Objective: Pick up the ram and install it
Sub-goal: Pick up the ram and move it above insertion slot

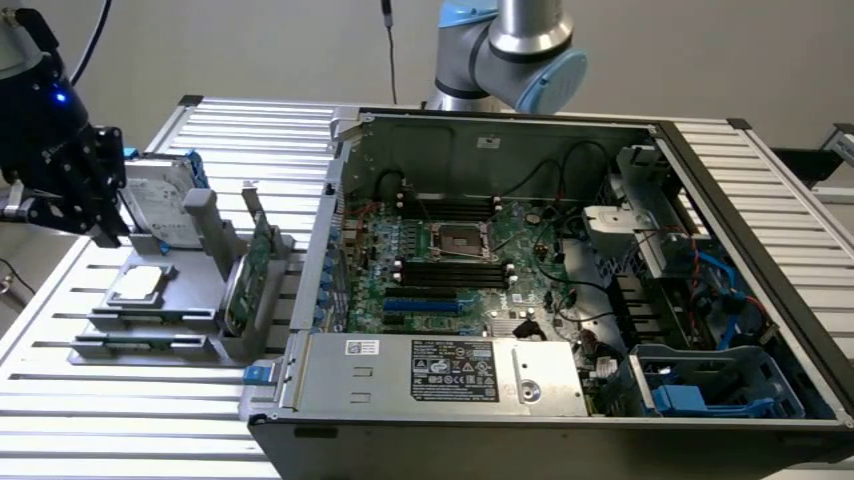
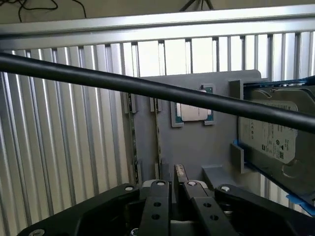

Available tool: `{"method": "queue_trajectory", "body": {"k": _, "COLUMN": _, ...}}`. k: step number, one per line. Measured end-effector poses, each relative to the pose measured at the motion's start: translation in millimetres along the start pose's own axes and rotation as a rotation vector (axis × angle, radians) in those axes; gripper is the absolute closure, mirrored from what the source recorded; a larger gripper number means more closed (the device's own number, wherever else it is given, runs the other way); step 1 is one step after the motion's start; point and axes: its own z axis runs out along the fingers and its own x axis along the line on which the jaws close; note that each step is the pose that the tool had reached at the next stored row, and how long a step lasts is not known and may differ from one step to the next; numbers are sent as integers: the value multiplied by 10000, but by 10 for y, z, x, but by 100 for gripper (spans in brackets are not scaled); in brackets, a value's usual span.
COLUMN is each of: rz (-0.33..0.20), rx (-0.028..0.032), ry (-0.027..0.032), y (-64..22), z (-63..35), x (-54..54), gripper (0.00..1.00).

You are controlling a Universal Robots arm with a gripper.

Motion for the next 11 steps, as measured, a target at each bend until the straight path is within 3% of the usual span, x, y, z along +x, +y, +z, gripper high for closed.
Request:
{"method": "queue_trajectory", "body": {"k": 3, "rz": -87, "rx": 2, "ry": -3, "y": 27, "z": 13, "x": 33, "gripper": 70}}
{"method": "queue_trajectory", "body": {"k": 5, "rz": -114, "rx": 3, "ry": -4, "y": 34, "z": 30, "x": 66, "gripper": 58}}
{"method": "queue_trajectory", "body": {"k": 11, "rz": -125, "rx": 13, "ry": -5, "y": 37, "z": 122, "x": 155, "gripper": 58}}
